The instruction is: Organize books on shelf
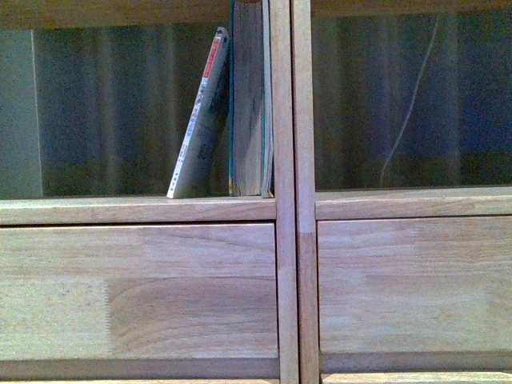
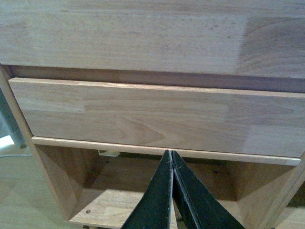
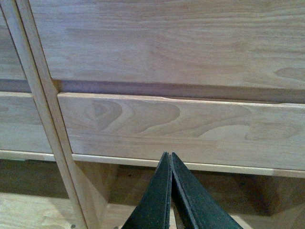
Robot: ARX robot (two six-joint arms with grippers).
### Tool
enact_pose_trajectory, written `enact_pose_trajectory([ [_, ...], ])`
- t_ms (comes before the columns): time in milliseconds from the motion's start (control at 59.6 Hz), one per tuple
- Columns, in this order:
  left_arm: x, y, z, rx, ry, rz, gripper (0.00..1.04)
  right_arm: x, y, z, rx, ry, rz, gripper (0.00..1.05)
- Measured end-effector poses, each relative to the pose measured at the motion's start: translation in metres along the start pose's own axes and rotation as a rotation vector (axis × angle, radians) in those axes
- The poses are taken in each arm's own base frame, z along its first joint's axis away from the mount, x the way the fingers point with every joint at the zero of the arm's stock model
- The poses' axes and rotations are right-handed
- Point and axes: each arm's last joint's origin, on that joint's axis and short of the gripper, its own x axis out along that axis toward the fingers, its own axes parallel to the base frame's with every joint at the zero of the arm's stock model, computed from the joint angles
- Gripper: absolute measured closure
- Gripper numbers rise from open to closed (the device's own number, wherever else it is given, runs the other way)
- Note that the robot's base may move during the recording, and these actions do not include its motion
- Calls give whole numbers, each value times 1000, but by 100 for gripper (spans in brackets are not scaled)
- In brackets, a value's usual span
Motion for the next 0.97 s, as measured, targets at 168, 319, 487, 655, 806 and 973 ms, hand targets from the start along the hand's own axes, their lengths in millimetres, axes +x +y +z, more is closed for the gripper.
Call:
enact_pose_trajectory([
  [168,-1,0,0,0,-5,0,102,0,0,0,0,0,0,102],
  [319,-1,0,0,0,-3,0,102,0,0,0,0,0,0,102],
  [487,-1,0,0,0,-3,0,97,0,0,0,0,0,0,83],
  [655,-1,0,0,0,-3,0,69,0,0,0,0,0,0,55],
  [806,-1,0,0,0,-3,0,44,0,0,0,0,0,0,32],
  [973,-1,0,0,0,-3,0,14,0,0,0,1,0,0,6],
])
